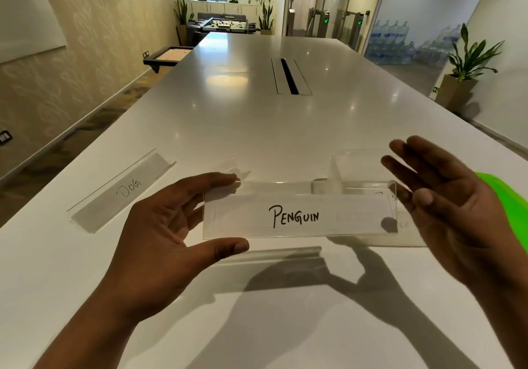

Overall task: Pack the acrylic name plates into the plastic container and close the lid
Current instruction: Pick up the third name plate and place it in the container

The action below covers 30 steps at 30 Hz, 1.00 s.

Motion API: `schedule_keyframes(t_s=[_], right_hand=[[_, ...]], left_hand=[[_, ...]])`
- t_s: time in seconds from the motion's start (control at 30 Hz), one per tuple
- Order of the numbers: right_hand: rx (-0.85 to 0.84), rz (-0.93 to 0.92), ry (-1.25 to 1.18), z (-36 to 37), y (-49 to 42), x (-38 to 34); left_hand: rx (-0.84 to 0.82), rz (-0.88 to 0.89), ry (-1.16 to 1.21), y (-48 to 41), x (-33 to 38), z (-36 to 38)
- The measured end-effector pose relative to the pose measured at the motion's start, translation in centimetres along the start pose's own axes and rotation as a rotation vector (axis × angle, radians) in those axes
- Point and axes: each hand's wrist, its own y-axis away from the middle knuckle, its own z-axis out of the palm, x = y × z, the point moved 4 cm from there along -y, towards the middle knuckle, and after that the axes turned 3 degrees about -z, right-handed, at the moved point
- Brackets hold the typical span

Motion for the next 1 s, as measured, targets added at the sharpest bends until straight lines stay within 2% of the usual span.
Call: schedule_keyframes(t_s=[0.2, 0.37, 0.53, 0.67, 0.87, 1.0], right_hand=[[-0.413, -0.017, 0.433, 2.2, -0.6, -3.2], [-0.539, 0.039, 0.873, 4.2, 0.3, -2.9], [-0.593, 0.12, 0.855, 4.5, 0.7, -2.5], [-0.577, 0.094, 0.886, 4.2, 0.8, -2.4], [-0.533, 0.062, 0.834, 3.6, 0.5, -2.5], [-0.504, 0.059, 0.822, 3.1, -0.1, -3.1]], left_hand=[[-0.09, 0.025, -0.127, 0.4, 0.2, 1.2], [-0.101, 0.082, -0.177, 0.7, 0.0, 2.5], [-0.085, 0.141, -0.168, 0.9, 0.1, 3.2], [-0.11, 0.198, -0.243, 1.2, 0.5, 4.1], [-0.109, 0.206, -0.278, 1.1, 1.0, 4.9], [-0.046, 0.14, -0.229, 0.8, 0.1, 4.6]])
